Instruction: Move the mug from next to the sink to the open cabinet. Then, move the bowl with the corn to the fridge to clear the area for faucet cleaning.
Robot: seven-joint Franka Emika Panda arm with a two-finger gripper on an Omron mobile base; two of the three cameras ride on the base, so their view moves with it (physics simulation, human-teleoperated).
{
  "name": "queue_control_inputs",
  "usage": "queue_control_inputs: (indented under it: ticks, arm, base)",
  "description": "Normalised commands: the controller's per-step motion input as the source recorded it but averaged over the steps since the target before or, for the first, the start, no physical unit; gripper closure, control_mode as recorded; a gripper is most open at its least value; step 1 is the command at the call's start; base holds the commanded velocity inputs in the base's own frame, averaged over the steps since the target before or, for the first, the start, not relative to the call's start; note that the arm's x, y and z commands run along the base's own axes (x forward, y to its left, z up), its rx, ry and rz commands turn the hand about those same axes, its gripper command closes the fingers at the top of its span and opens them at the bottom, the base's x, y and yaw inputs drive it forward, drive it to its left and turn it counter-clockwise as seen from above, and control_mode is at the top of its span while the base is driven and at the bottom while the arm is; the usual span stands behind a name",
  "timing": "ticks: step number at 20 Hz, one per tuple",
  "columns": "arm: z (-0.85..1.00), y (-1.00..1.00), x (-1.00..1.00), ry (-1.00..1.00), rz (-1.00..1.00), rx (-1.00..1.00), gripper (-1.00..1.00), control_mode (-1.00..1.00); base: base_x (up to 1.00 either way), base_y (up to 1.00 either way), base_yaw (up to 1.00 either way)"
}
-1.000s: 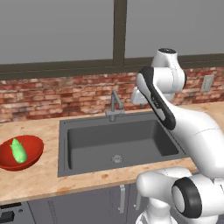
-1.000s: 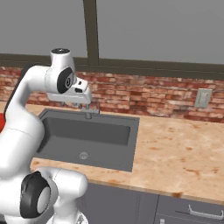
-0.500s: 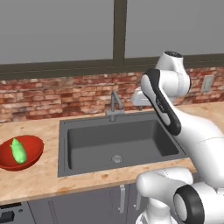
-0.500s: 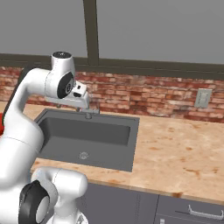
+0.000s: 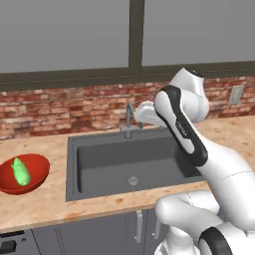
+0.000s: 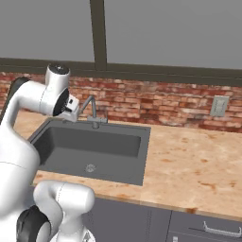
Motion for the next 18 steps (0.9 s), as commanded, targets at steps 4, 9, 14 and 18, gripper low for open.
queue_control_inputs:
  ticks: [4, 9, 14, 18]
  arm:
    - [-0.38, 1.00, 0.16, 0.03, 0.00, 0.02, -1.00, -1.00]
    - [-0.48, 1.00, 0.41, 0.14, 0.00, 0.04, -1.00, -1.00]
    - [-0.41, 1.00, 0.42, 0.14, 0.00, 0.07, -1.00, -1.00]
    - [-0.13, 1.00, 0.10, 0.08, 0.00, 0.04, -1.00, -1.00]
  base:
    - [0.00, 0.00, 0.00]
    - [0.00, 0.00, 0.00]
    - [0.00, 0.00, 0.00]
    - [0.00, 0.00, 0.00]
